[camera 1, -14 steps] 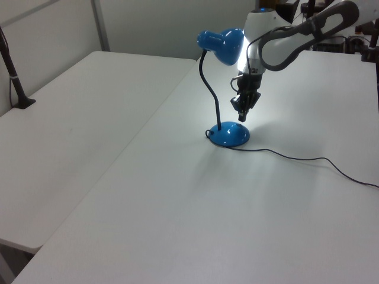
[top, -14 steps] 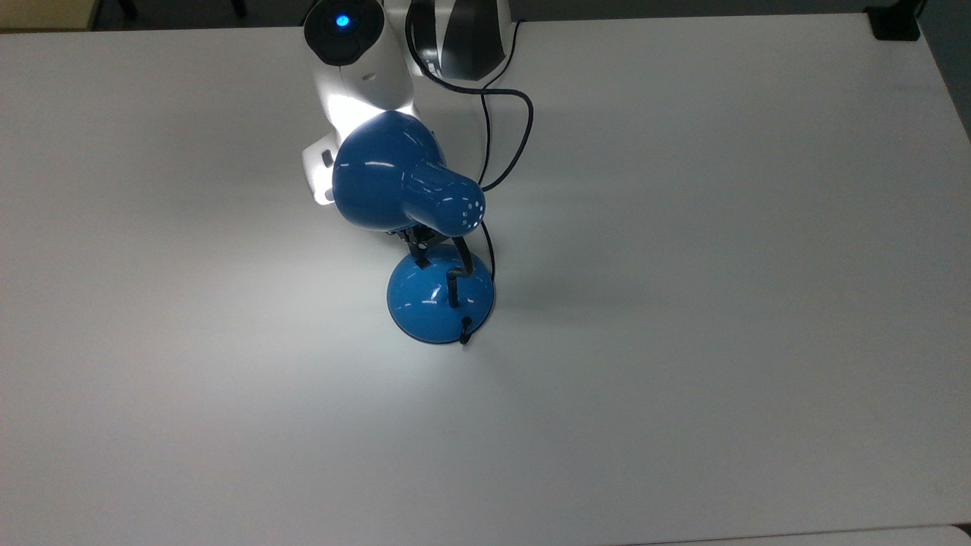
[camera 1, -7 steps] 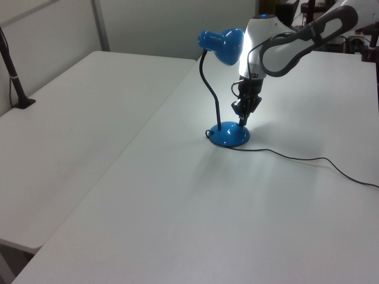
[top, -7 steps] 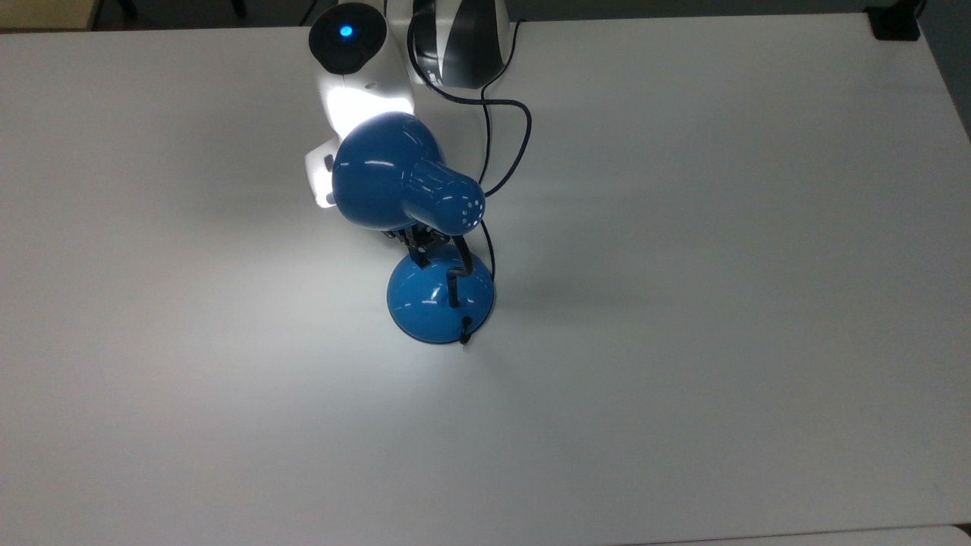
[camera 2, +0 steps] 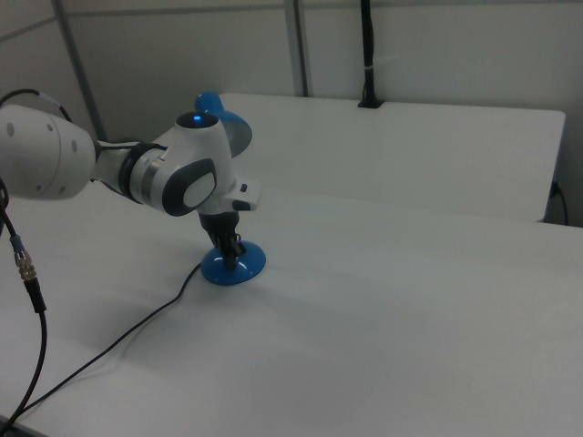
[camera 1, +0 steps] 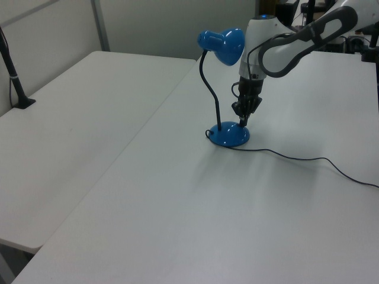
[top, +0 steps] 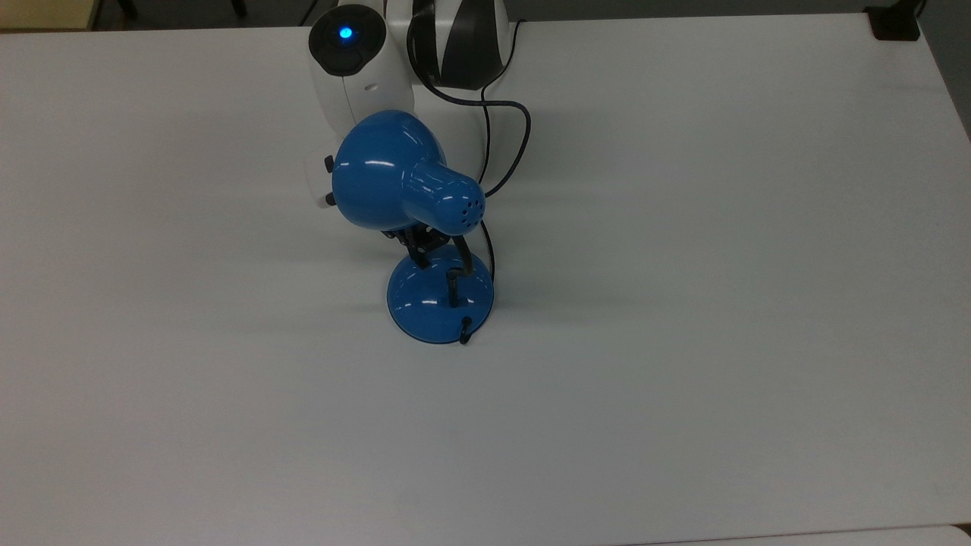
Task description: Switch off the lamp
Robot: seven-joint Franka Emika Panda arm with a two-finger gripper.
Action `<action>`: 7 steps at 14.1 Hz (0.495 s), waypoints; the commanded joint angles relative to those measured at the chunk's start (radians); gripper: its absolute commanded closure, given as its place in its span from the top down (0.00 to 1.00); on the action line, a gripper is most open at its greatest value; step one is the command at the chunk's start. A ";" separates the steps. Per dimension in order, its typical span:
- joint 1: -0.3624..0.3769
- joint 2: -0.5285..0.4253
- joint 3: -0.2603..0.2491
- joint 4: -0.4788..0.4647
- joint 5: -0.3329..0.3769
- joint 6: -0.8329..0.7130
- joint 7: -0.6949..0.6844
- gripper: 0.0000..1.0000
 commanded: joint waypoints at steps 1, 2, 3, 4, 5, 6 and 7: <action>0.005 0.005 -0.006 -0.042 0.000 0.008 -0.001 0.00; 0.002 -0.006 -0.006 -0.042 -0.013 -0.033 -0.017 0.00; 0.000 -0.020 -0.006 -0.036 -0.031 -0.092 -0.048 0.00; -0.011 -0.044 -0.006 -0.033 -0.048 -0.155 -0.080 0.00; -0.023 -0.067 -0.006 -0.031 -0.059 -0.211 -0.114 0.00; -0.027 -0.090 -0.006 -0.030 -0.062 -0.263 -0.152 0.00; -0.032 -0.116 -0.006 -0.028 -0.066 -0.316 -0.195 0.00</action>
